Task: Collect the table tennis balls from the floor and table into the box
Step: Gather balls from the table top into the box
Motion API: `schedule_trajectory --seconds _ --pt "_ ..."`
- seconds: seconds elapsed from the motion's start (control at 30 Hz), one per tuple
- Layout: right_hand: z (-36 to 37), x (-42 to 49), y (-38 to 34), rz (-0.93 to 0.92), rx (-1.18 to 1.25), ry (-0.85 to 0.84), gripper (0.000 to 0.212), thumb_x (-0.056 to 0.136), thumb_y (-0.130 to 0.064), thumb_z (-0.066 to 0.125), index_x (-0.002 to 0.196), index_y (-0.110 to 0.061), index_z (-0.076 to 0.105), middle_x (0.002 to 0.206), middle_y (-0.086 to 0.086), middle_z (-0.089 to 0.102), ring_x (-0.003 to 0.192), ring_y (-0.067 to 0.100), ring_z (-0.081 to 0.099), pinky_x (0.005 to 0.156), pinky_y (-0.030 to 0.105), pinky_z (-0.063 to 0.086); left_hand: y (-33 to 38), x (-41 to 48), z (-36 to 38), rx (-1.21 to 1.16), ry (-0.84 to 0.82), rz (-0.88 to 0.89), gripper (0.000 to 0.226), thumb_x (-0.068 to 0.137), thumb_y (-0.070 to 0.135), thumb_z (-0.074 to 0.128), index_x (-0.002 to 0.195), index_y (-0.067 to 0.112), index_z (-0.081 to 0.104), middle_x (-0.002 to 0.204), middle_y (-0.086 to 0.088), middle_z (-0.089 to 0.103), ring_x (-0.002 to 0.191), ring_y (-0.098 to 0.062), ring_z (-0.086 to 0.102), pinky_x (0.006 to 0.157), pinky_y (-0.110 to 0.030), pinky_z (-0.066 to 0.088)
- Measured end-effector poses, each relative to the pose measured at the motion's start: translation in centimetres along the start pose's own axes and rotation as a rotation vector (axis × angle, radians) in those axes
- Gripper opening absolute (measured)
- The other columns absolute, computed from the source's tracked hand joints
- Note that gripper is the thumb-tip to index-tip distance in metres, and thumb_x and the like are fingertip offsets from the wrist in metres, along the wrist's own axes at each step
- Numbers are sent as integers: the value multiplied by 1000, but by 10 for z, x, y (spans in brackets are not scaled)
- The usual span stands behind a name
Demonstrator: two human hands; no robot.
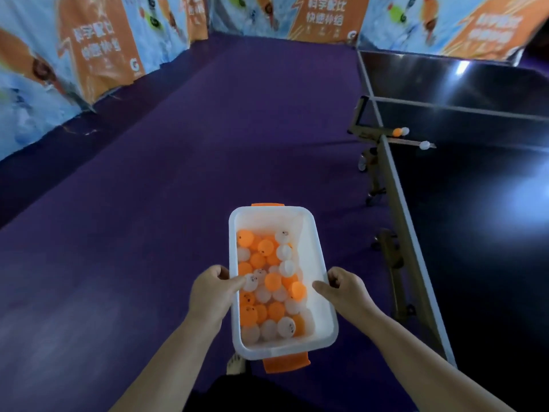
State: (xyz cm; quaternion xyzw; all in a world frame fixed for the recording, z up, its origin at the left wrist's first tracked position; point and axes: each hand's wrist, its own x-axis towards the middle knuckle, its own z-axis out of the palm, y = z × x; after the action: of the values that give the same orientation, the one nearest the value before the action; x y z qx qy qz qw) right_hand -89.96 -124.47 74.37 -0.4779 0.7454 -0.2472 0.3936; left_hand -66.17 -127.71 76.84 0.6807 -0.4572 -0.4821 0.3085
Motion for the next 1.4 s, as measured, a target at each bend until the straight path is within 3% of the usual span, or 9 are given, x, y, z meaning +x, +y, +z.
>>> schedule_trajectory --seconds 0.33,0.43,0.53,0.7,0.93,1.0,1.17,1.3,1.4 --pt "-58 93 -26 241 123 363 25 82 -27 68 69 -15 50 66 -3 53 57 8 46 50 19 36 128 157 80 156 -365 139 26 74 18 73 68 9 49 58 0 49 52 -12 43 50 -27 36" --pt "-85 100 -13 298 165 452 25 83 -23 69 67 -16 50 66 -3 52 56 8 46 50 18 36 154 174 123 188 -497 163 21 75 16 73 70 7 54 61 -2 57 54 -13 52 50 -30 44" --pt "-120 108 13 340 202 527 27 81 -23 70 67 -14 50 67 0 53 58 10 47 52 23 37 179 184 174 218 -613 166 15 75 13 72 77 3 61 70 -8 68 62 -20 64 61 -39 56" --pt "-191 139 64 338 248 632 31 81 -20 70 64 -13 44 62 -3 45 52 4 39 45 15 30 224 192 268 246 -704 201 17 74 17 74 78 5 63 78 -11 72 74 -29 71 69 -48 60" --pt "-323 177 160 408 311 745 16 93 -26 54 81 -16 59 63 5 57 48 13 55 52 36 48 288 194 424 286 -738 186 21 74 20 75 80 4 63 83 -15 72 80 -33 70 71 -49 59" --pt "-368 179 198 465 241 795 7 91 -25 57 96 -21 58 73 7 61 56 18 60 59 40 52 303 191 469 279 -759 171 16 76 16 74 82 5 64 83 -13 72 80 -30 71 71 -46 60" --pt "-463 178 292 649 47 813 37 91 -22 58 127 -21 50 98 -2 59 82 15 59 65 26 45 321 188 562 289 -756 140 17 79 15 70 87 1 64 87 -20 70 83 -36 69 75 -51 57" --pt "-509 190 346 833 -123 803 44 91 -21 55 134 -19 46 133 8 42 116 25 45 85 36 44 325 190 613 294 -740 116 26 75 21 71 88 0 63 91 -24 69 85 -42 67 77 -57 55" --pt "-531 207 371 925 -149 755 51 90 -21 56 139 -21 41 146 9 28 130 28 32 102 42 38 326 194 637 300 -726 97 12 81 15 68 85 5 64 87 -17 71 84 -36 68 78 -52 57"
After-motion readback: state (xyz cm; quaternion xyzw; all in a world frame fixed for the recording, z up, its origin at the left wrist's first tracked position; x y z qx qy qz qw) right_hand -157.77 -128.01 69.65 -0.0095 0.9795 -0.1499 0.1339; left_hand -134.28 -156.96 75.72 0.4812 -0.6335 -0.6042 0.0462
